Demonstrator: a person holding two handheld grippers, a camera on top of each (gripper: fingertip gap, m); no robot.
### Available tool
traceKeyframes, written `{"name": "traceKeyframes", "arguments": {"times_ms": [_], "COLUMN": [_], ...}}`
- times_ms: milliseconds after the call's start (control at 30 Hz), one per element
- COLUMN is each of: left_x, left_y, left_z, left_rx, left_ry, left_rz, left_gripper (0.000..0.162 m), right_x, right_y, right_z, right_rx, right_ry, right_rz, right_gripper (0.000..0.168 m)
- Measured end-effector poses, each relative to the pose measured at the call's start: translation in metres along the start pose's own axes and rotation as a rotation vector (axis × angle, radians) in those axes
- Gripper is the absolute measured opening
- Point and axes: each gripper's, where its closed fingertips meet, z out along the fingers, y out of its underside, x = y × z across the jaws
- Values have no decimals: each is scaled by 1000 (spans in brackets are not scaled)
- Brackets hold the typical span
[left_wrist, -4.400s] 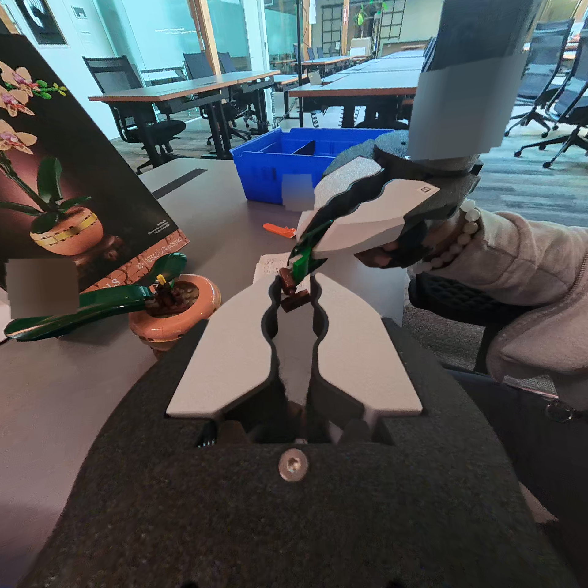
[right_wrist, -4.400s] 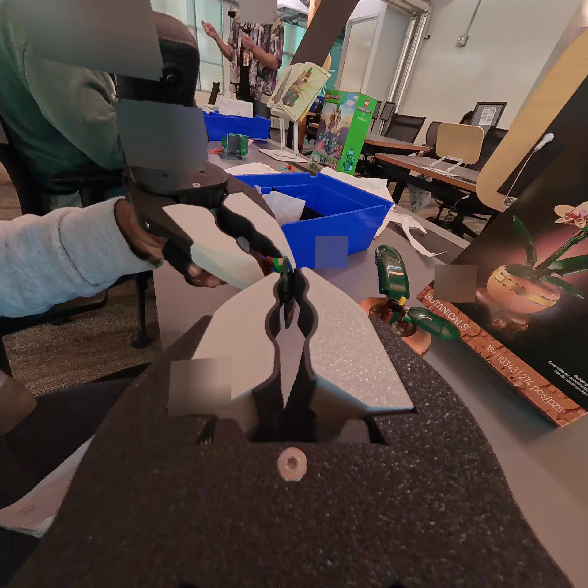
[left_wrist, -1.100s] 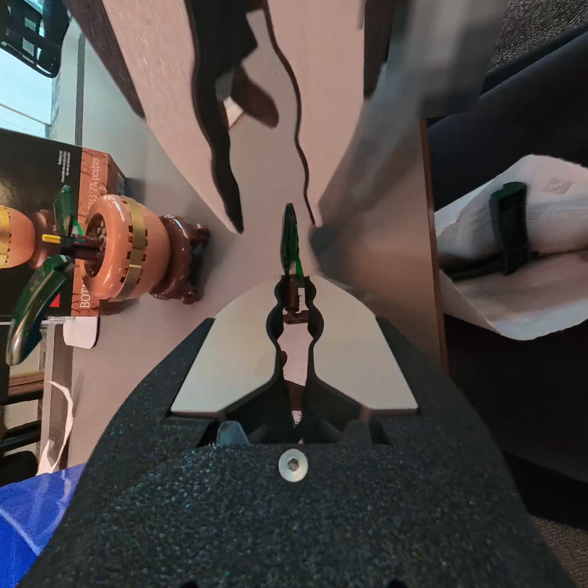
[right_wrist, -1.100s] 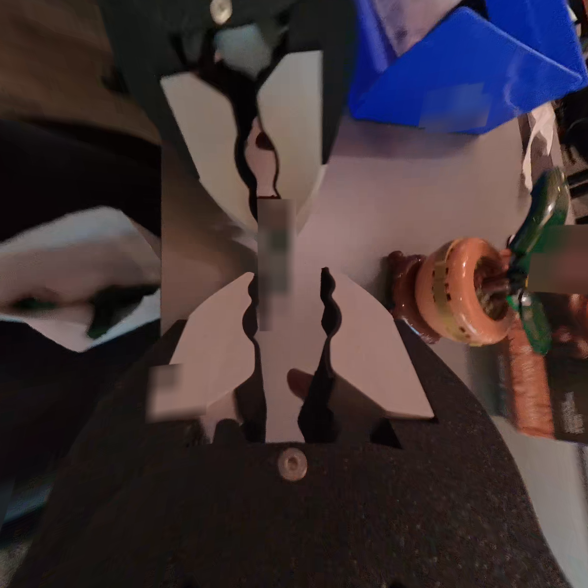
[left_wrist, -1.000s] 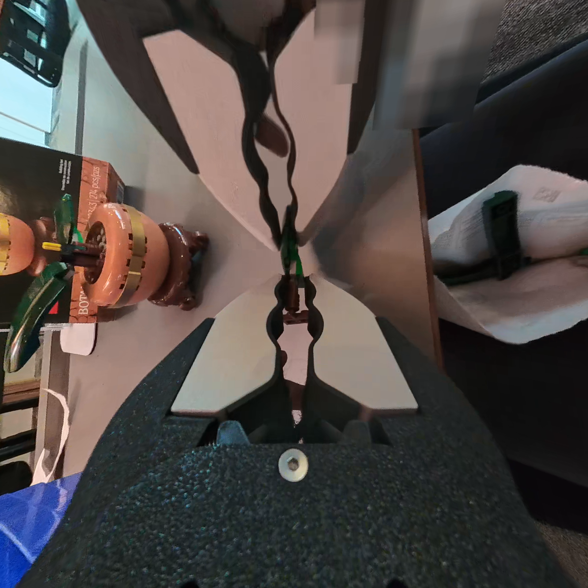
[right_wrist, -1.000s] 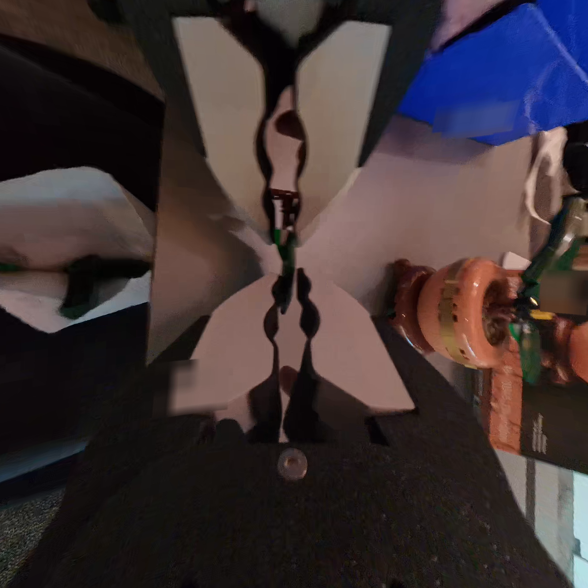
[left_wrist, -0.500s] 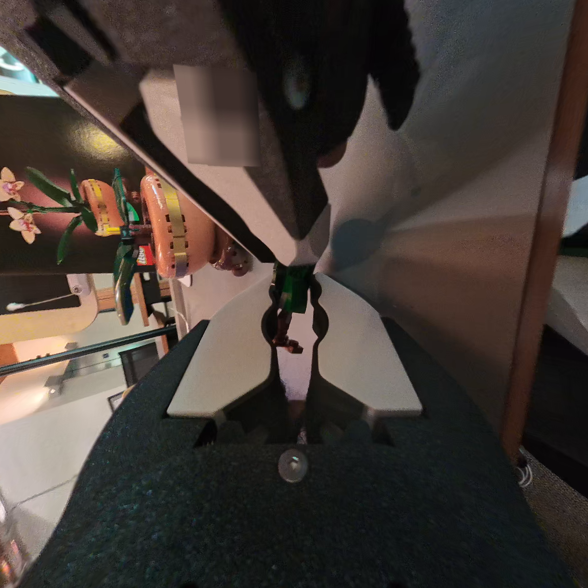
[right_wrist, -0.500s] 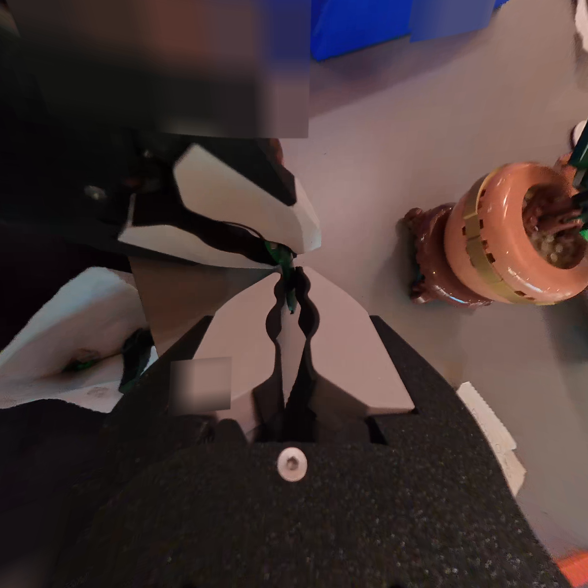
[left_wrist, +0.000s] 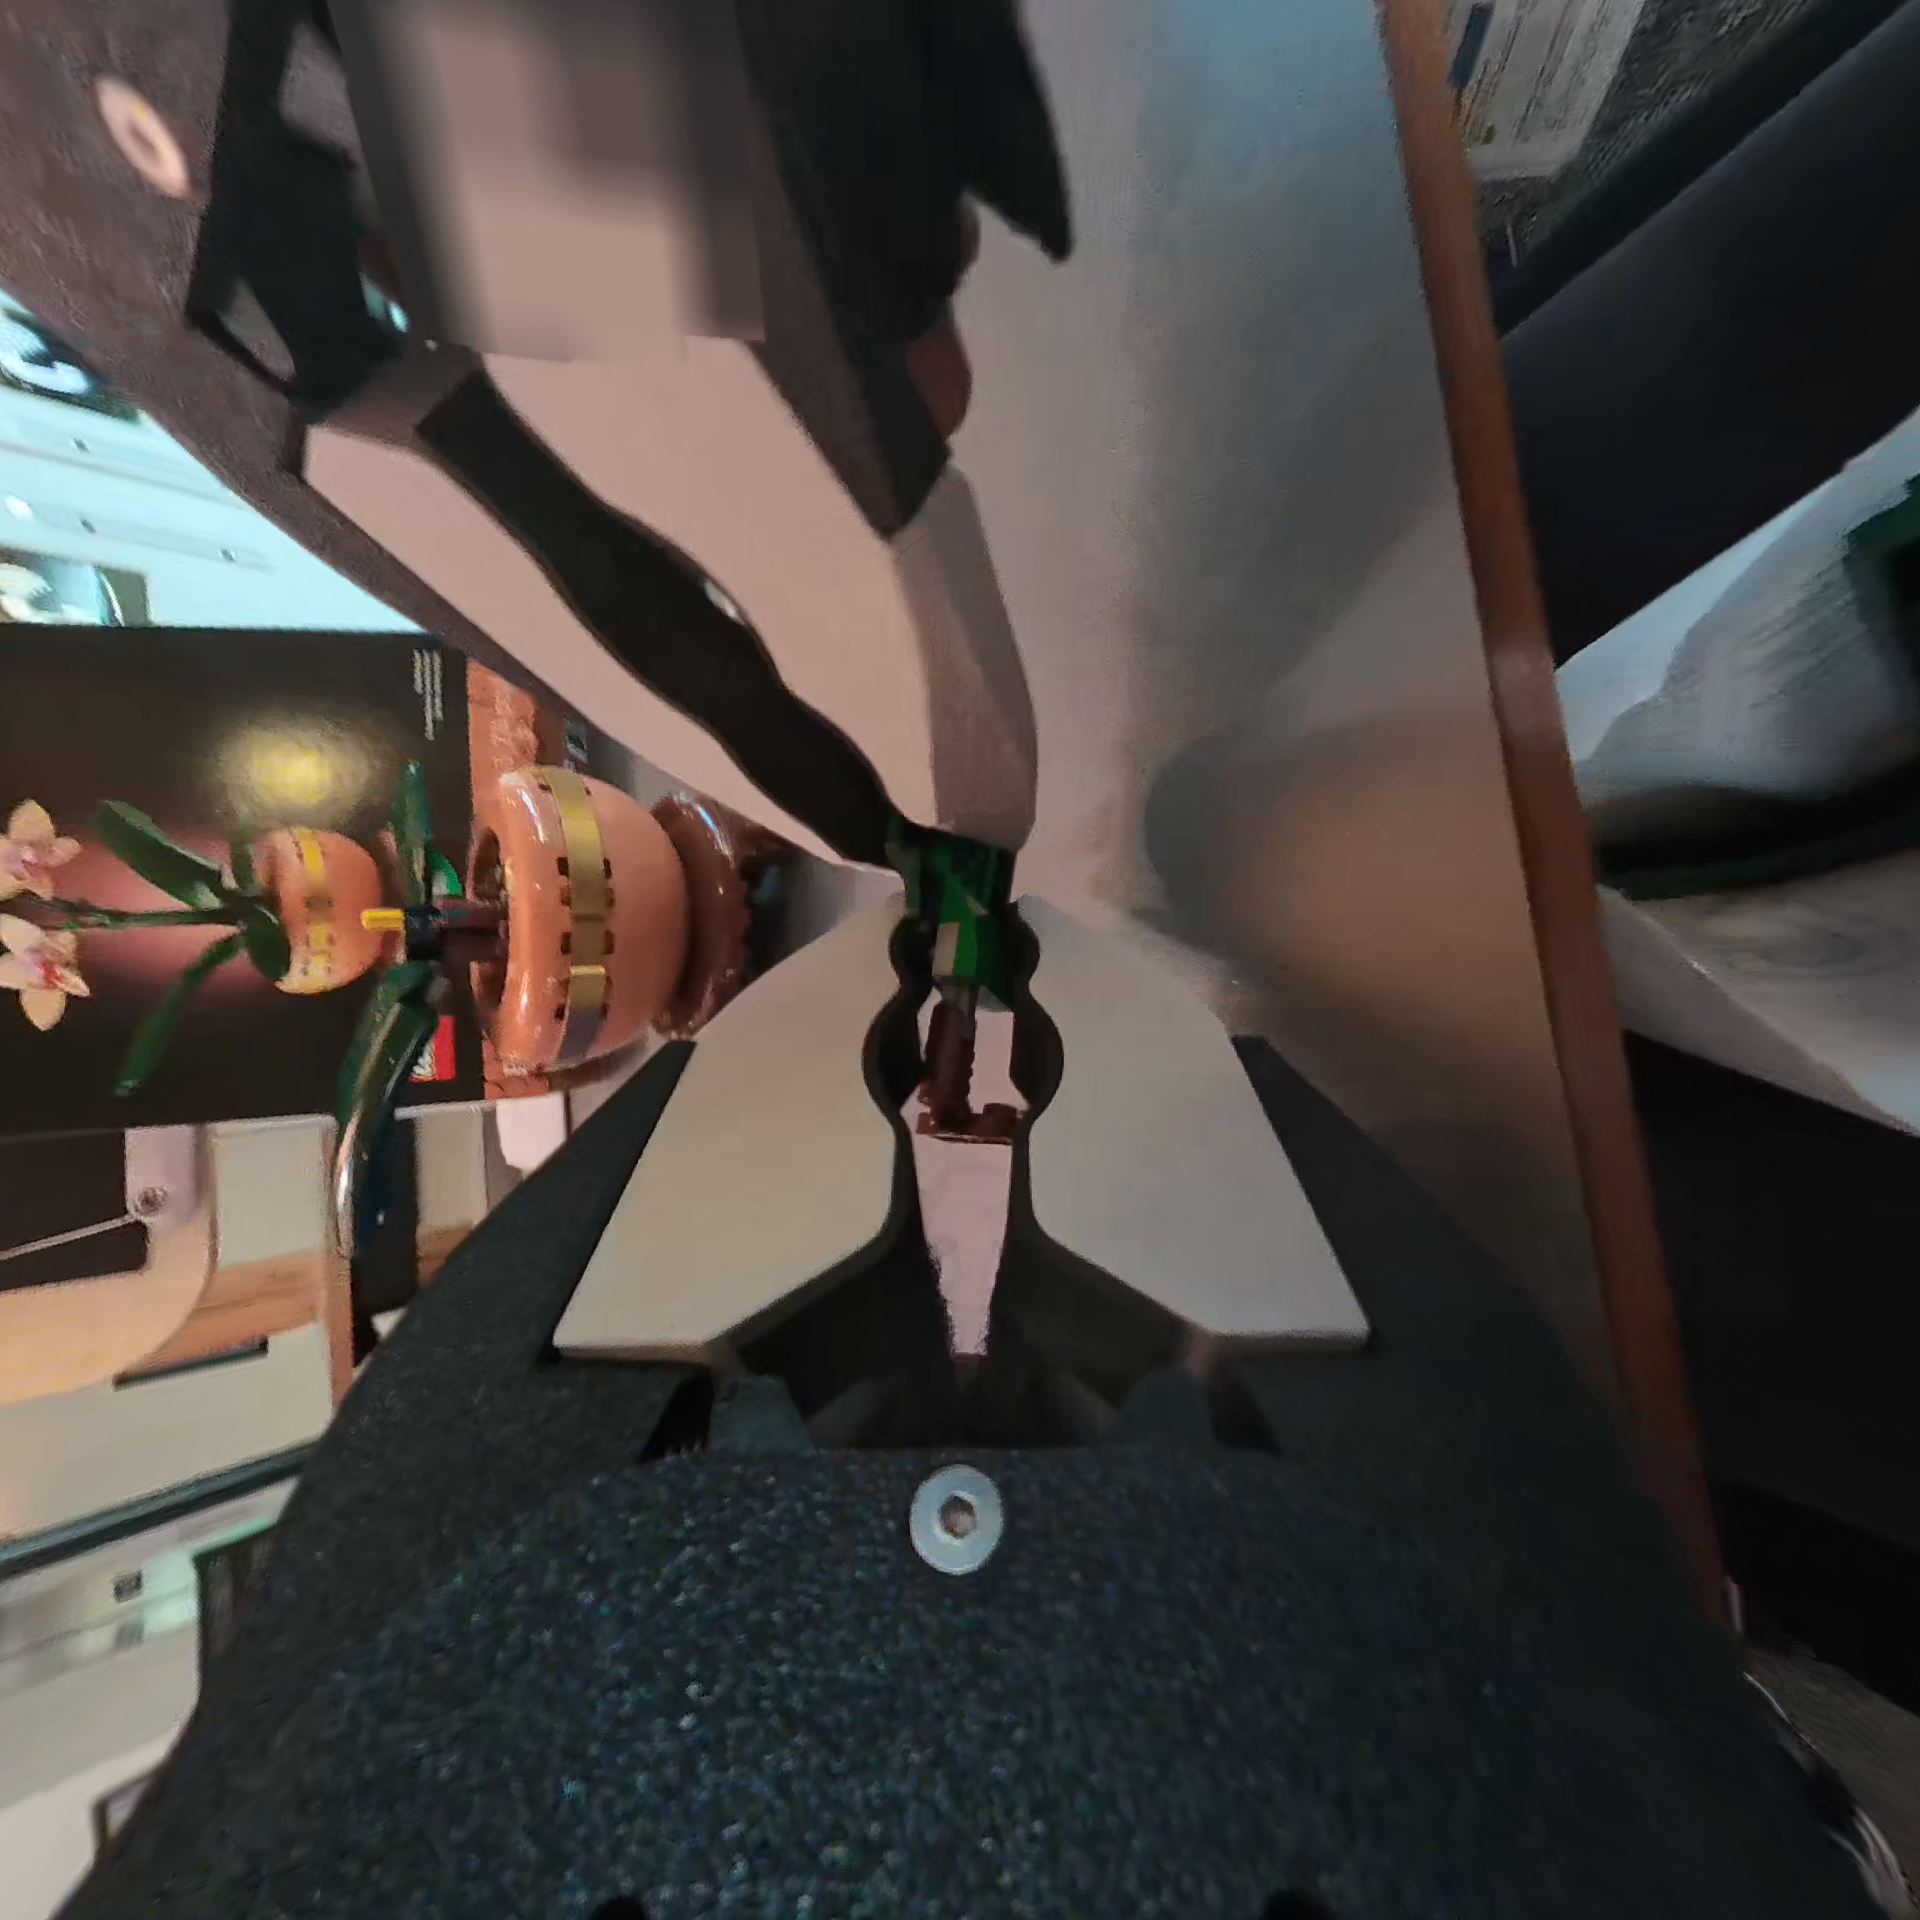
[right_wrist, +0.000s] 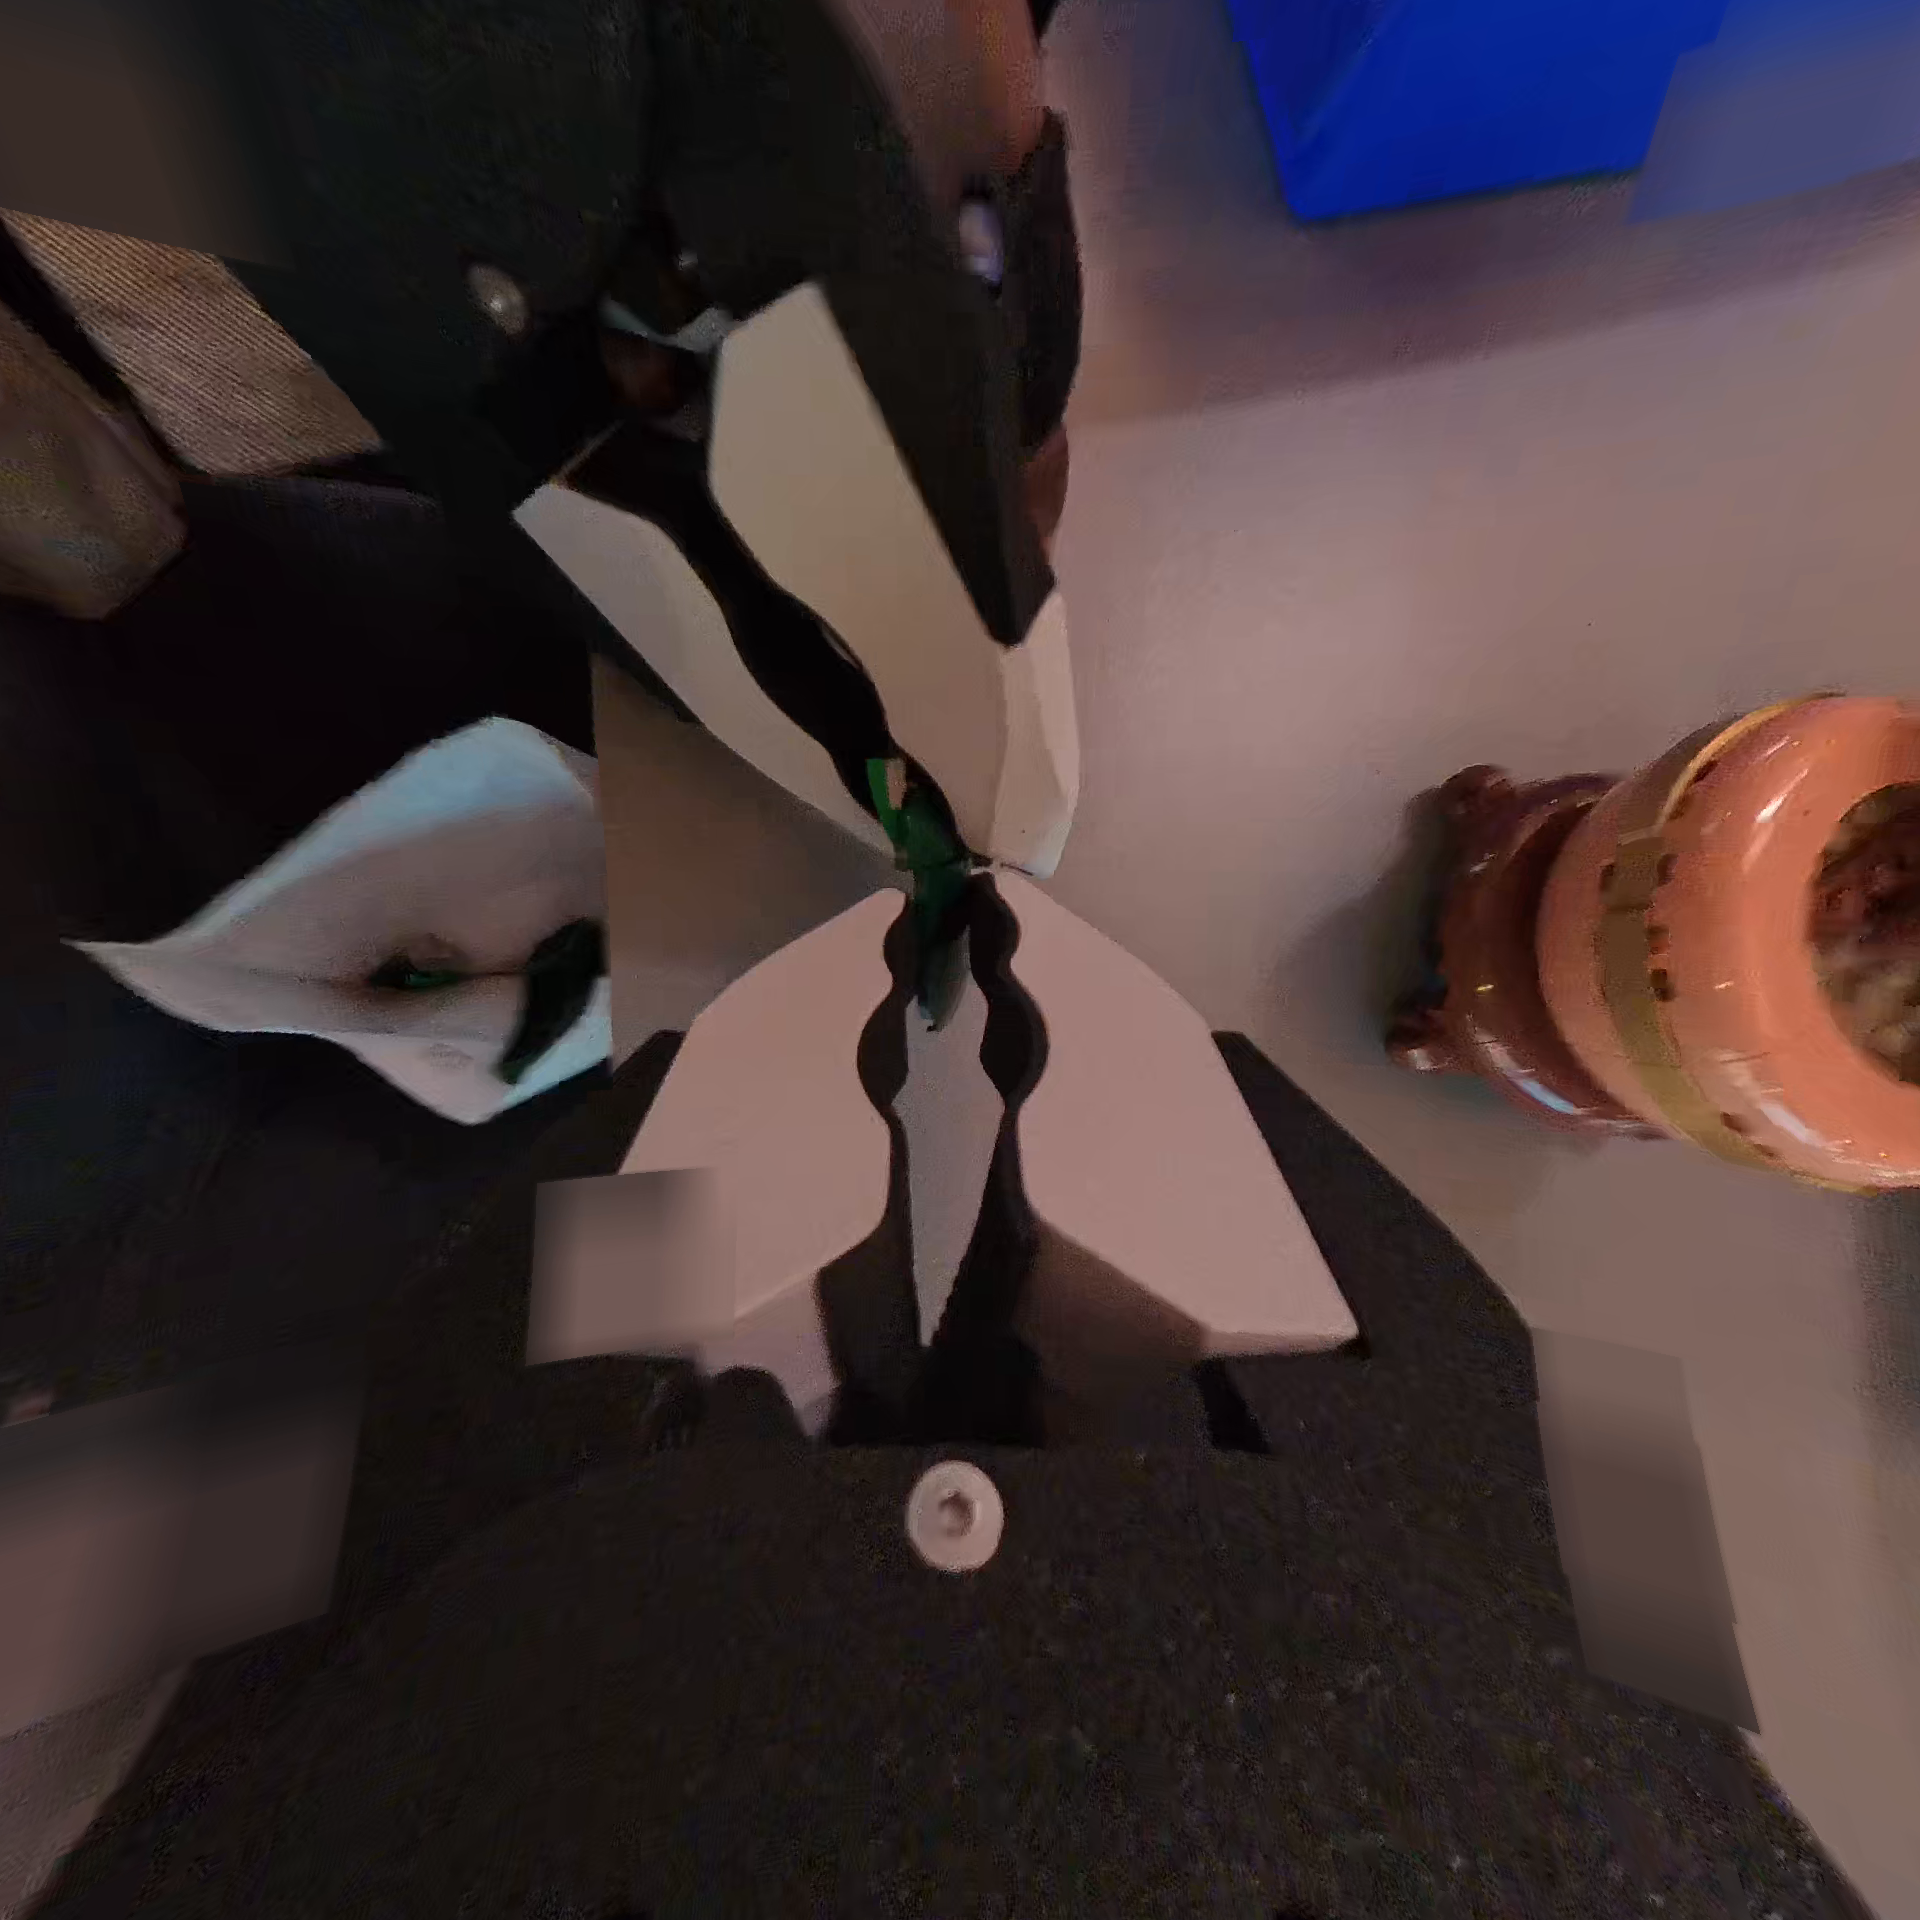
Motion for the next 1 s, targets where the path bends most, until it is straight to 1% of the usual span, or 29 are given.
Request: {"name": "traceKeyframes", "arguments": {"times_ms": [100,267,333,367,433,500,533,667,733,800,867,1000], "left_x": [-5,-14,-18,-18,-16,-13,-10,-9,-8,-8,-7,-3], "left_y": [-8,-17,-19,-20,-17,-6,-2,8,10,6,9,16], "left_z": [-4,-13,-15,-15,-11,-4,-1,2,1,1,4,8], "left_rx": [95,203,238,247,240,166,129,63,54,71,46,13], "left_ry": [-55,-155,-177,-166,-135,-87,-64,-79,-95,-89,-77,-38], "left_rz": [13,86,60,40,-4,-38,-33,82,127,117,109,86], "left_gripper": [12,13,13,13,13,12,12,12,11,11,11,11], "right_x": [-3,-8,-7,-7,-5,3,4,10,11,8,14,17], "right_y": [-5,-13,-17,-17,-13,-7,-5,-2,-3,1,3,5], "right_z": [-9,-21,-24,-23,-19,-9,-6,-8,-11,-8,-5,-5], "right_rx": [99,239,311,322,321,308,300,316,325,279,262,270], "right_ry": [-192,-447,-510,-520,-505,-425,-399,-367,-359,-330,-261,-237], "right_rz": [184,448,532,548,549,539,510,462,432,364,323,345], "right_gripper": [11,14,15,15,17,15,15,13,4,3,3,3]}}
